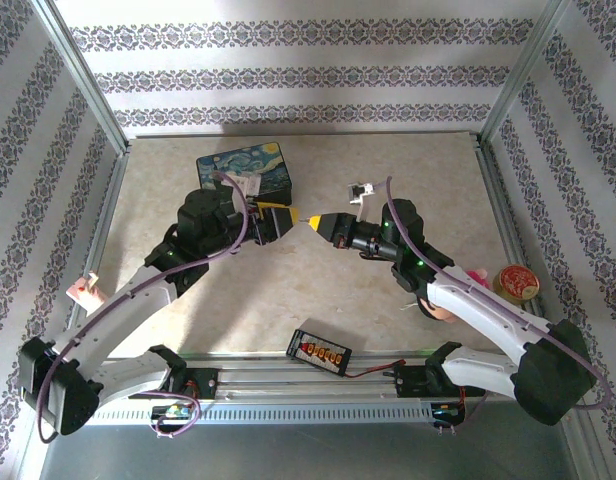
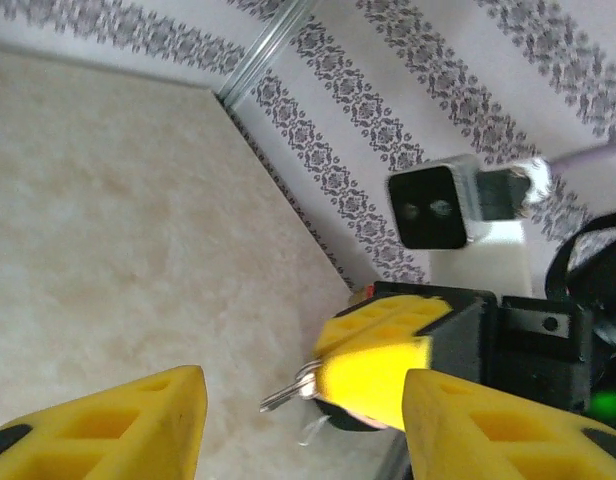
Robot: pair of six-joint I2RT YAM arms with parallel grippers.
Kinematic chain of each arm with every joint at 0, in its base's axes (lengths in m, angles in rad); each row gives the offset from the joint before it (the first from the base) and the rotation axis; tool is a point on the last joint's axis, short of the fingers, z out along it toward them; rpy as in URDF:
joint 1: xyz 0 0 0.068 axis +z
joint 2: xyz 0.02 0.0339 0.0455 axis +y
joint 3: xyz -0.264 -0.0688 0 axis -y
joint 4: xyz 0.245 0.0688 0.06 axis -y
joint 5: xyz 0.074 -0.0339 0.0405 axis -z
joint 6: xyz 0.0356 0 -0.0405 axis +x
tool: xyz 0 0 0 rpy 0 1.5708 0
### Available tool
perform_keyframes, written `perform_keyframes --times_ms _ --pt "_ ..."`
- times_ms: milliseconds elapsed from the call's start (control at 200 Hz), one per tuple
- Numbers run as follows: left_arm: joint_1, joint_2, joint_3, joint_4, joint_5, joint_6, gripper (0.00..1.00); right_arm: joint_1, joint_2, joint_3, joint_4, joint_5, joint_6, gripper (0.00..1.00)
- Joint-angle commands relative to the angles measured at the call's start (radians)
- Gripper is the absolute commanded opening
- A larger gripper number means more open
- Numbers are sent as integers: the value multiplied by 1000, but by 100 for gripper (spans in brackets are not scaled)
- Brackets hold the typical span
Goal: Unlock a padlock with a key
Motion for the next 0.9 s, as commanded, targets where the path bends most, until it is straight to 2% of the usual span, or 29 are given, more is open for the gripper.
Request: perform_keyframes --times_ms 0,150,500,745,894 --pt "15 4 -28 192 116 -217 53 -12 -34 -15 62 17 -22 0" --pt "17 25 -69 261 146 -232 49 -19 -19 -13 92 7 38 0" --pt "17 57 -110 330 98 -228 47 -20 33 -6 204 -43 130 0" --pt "16 119 -122 490 120 -294 30 -14 42 -9 229 -62 164 0" --pt "16 128 -124 527 123 -302 19 -12 42 -13 229 -61 167 0"
